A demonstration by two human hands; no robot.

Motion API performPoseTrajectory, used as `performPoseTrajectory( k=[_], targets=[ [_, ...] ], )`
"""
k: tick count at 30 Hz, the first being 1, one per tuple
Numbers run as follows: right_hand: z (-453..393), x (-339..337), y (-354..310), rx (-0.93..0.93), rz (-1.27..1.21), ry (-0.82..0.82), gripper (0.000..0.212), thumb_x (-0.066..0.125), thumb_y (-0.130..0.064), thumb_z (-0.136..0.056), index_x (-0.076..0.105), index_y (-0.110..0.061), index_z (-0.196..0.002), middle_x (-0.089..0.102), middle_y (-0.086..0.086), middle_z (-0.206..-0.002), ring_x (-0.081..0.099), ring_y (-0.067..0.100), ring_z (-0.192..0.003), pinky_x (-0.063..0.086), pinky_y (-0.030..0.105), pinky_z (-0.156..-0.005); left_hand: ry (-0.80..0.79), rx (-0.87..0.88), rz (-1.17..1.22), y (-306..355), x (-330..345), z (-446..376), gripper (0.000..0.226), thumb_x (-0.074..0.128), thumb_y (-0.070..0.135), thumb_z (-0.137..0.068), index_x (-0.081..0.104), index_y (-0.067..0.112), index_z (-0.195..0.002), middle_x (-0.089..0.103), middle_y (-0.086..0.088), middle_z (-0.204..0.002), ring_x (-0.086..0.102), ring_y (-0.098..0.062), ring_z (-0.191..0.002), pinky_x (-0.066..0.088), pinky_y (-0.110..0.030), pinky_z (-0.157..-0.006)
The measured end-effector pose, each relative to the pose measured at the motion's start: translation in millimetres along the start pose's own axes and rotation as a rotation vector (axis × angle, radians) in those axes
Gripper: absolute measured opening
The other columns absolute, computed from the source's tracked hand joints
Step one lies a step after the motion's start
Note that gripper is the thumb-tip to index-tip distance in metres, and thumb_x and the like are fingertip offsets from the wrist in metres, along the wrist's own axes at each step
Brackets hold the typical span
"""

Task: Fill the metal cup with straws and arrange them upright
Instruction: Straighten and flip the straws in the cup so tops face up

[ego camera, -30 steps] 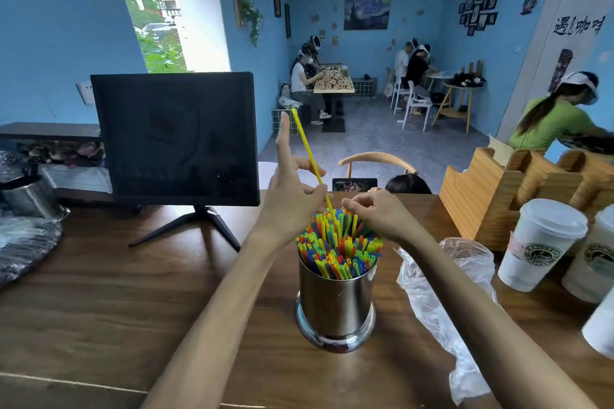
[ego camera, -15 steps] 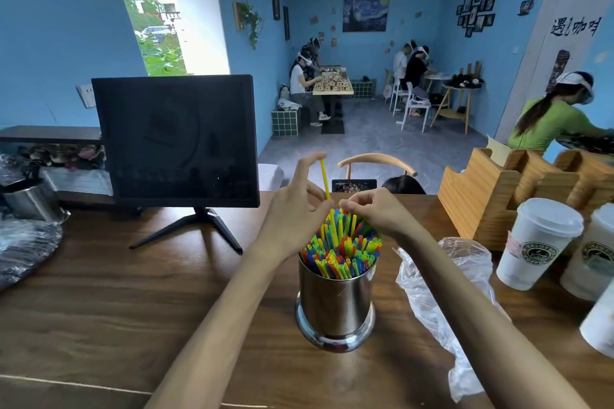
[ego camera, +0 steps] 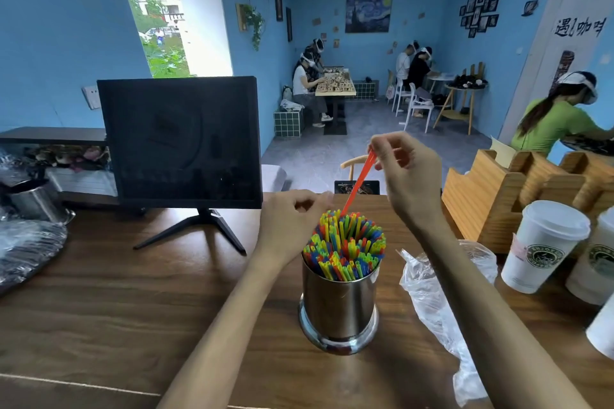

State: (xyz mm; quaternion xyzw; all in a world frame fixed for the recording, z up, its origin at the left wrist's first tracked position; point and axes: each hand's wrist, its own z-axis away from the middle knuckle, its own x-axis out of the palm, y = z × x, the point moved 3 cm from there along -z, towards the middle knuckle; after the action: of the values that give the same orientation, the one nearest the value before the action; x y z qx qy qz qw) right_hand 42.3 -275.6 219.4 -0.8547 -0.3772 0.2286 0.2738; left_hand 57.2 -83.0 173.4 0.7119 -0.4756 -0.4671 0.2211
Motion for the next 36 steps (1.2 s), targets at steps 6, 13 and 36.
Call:
performPoseTrajectory(
  k=[6,13,36],
  targets=[
    [43.5,-11.8,-60.4,-0.448,0.106,0.195,0.016,0.066,-0.015,-0.099,0.071,-0.005,-0.088,0.069,0.004,-0.083,0.060,0.011,-0.072,0.046,0.024,-0.066,-0.348,-0.508,0.590,23.7,0.5,4.3,0.064,0.051,0.069,-0.091,0.081,0.012,-0.091,0.073,-0.009,-0.076,0.045,-0.010,-0.046,0.026,-0.018,-0.039],
    [90.3,4.9,-57.0,-0.684,0.143,-0.009,0.012,0.072,-0.013,-0.094,0.077,-0.002,-0.090,0.073,0.009,-0.096,0.069,0.026,-0.083,0.054,0.032,-0.075,-0.416,-0.682,1.051,29.4,-0.4,0.6,0.033,0.072,0.025,-0.083,0.073,0.003,-0.107,0.073,-0.004,-0.076,0.060,-0.008,-0.045,0.045,-0.018,-0.036],
    [-8.7,1.3,-41.8,-0.112,-0.207,-0.219,0.037,0.070,-0.017,-0.096,0.060,-0.024,-0.130,0.073,0.001,-0.096,0.075,0.015,-0.073,0.063,0.042,-0.068,-0.234,-0.006,0.367,35.8,10.5,3.5,0.011,0.064,0.025,-0.096,0.070,0.024,-0.106,0.077,0.000,-0.092,0.075,-0.012,-0.090,0.063,-0.032,-0.081]
  ],
)
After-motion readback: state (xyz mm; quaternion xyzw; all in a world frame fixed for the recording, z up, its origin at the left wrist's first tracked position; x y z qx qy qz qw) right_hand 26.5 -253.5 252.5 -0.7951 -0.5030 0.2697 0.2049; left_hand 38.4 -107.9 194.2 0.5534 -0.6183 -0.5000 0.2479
